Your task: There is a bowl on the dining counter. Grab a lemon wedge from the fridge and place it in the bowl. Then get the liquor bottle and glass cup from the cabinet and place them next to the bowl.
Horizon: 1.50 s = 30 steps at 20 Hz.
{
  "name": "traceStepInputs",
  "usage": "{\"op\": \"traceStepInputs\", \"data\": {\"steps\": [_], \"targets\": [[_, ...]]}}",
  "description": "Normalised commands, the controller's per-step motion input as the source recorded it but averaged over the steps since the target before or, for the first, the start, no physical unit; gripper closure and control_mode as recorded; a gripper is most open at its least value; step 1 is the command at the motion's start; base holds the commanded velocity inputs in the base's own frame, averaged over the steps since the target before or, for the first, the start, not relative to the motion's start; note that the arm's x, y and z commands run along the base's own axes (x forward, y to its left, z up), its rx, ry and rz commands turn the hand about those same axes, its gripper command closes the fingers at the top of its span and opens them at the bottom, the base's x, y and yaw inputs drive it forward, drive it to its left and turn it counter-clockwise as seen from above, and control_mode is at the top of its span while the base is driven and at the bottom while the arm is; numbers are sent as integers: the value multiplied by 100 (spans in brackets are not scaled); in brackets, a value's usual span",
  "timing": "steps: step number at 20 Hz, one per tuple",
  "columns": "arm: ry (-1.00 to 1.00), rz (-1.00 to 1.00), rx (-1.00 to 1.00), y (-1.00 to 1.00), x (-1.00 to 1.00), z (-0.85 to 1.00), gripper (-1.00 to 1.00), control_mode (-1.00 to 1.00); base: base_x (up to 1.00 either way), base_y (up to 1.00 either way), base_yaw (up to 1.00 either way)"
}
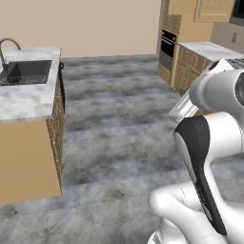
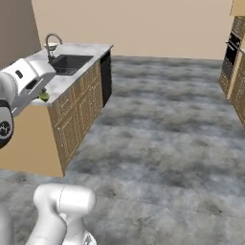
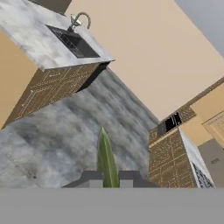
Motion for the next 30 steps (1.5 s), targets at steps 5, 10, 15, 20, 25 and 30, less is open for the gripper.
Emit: {"op": "traceStepInputs", "data": {"steps": [5, 10, 15, 20, 25, 30], "targets": [[0, 0, 0, 0, 0, 0, 100, 100, 8, 100, 11], [0, 0, 0, 0, 0, 0, 100, 100, 24, 100, 1], [0, 0, 0, 0, 0, 0, 100, 100, 28, 100, 0], [0, 0, 0, 0, 0, 0, 100, 100, 23, 100, 0], [0, 0, 0, 0, 0, 0, 100, 100, 18, 100, 0], [0, 0, 0, 0, 0, 0, 100, 100, 19, 100, 0]]}}
